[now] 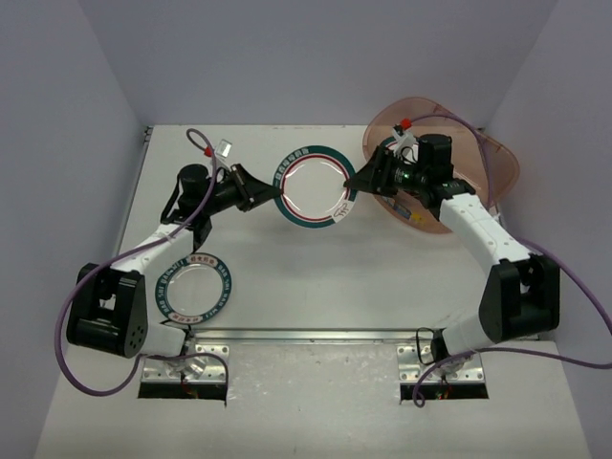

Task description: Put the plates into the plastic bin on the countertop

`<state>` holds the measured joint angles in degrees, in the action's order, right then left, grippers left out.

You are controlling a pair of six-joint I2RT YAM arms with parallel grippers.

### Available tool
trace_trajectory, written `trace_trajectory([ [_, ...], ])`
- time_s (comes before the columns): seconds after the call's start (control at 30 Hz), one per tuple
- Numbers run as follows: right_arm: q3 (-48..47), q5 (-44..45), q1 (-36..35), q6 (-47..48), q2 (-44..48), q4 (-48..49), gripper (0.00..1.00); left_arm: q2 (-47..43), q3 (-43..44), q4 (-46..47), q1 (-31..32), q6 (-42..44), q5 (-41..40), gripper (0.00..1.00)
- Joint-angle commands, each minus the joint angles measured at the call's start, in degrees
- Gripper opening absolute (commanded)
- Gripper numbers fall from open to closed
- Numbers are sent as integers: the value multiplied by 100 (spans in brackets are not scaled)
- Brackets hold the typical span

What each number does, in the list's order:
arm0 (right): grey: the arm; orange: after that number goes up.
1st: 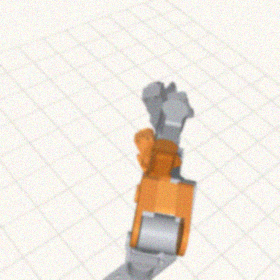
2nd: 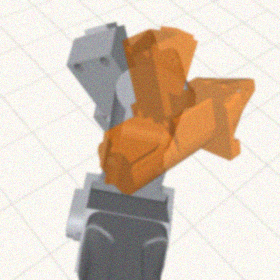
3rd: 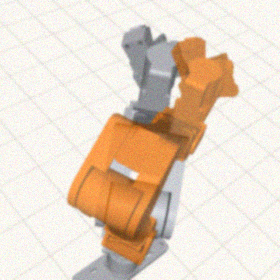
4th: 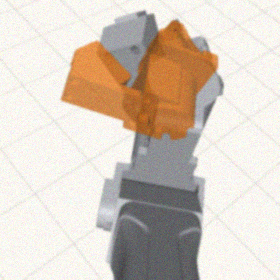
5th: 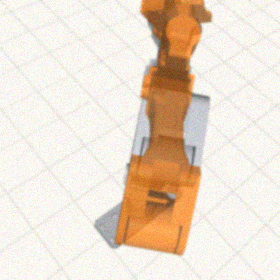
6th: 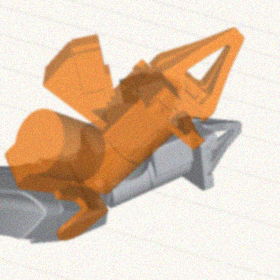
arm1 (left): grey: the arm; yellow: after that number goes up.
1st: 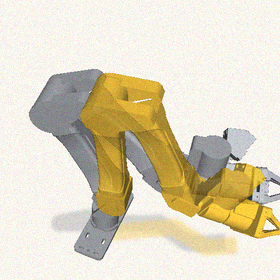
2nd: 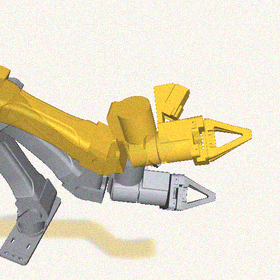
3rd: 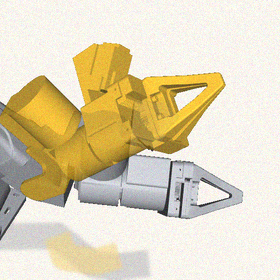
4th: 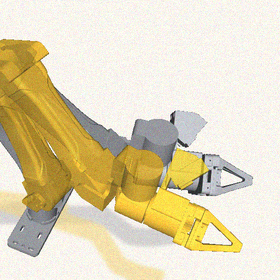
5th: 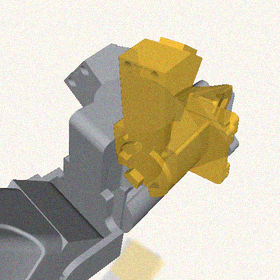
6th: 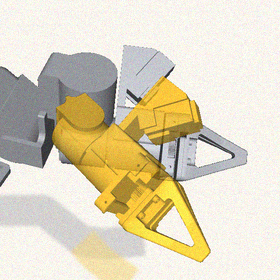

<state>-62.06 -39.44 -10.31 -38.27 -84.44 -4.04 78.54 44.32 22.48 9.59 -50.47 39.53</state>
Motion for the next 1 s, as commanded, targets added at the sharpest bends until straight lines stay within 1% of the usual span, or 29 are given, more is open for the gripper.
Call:
trace_trajectory([
  [0.0,-136,-24,-24,140,-154,-73,56,-28,-83,1159,139,-386,612,0],
  [0.07,-70,-208,-24,23,-122,147,38,7,-90,1201,147,-431,656,0],
  [0.1,-23,-372,-24,-59,-111,291,26,18,-84,1244,148,-450,693,0],
  [0.13,80,-600,-24,-160,-121,510,12,40,-56,1265,148,-455,762,0],
  [0.17,159,-870,-12,-306,-138,869,4,59,34,982,132,-379,748,14],
  [0.2,217,-1131,9,-460,-152,1221,0,73,150,546,108,-255,680,34],
  [0.23,250,-1269,52,-569,-149,1300,0,72,297,-98,77,-37,502,58],
  [0.27,280,-1268,110,-660,-116,1299,0,52,533,-805,69,235,181,86],
  [0.3,372,-1023,271,-868,30,1268,0,-132,1072,-1908,61,729,-581,99],
  [0.37,736,-118,692,-1189,285,1248,0,-477,1209,-2949,60,1132,-1839,100],
  [0.43,1193,954,972,-1759,701,1467,0,-1096,1186,-3235,60,1314,-2646,100],
  [0.47,1305,1568,1085,-2019,879,1436,0,-1353,1203,-3348,60,1470,-2825,100],
  [0.53,1399,2717,1254,-2506,1152,1289,0,-1802,1271,-3639,60,1797,-3087,100],
  [0.63,966,3785,1289,-3031,1046,798,0,-2244,1506,-4268,60,2204,-3333,100],
  [0.77,326,4813,1356,-3902,529,120,0,-2690,1546,-4618,60,2633,-3275,100],
  [0.83,66,5240,1356,-4504,284,-80,0,-2883,1434,-4804,60,2931,-3409,100],
  [0.9,-131,5517,1356,-4892,-28,-337,0,-2998,1249,-4972,60,3065,-3580,100],
  [0.97,-311,5687,1356,-5150,-219,-393,0,-3101,989,-4938,60,3109,-3686,100],
])
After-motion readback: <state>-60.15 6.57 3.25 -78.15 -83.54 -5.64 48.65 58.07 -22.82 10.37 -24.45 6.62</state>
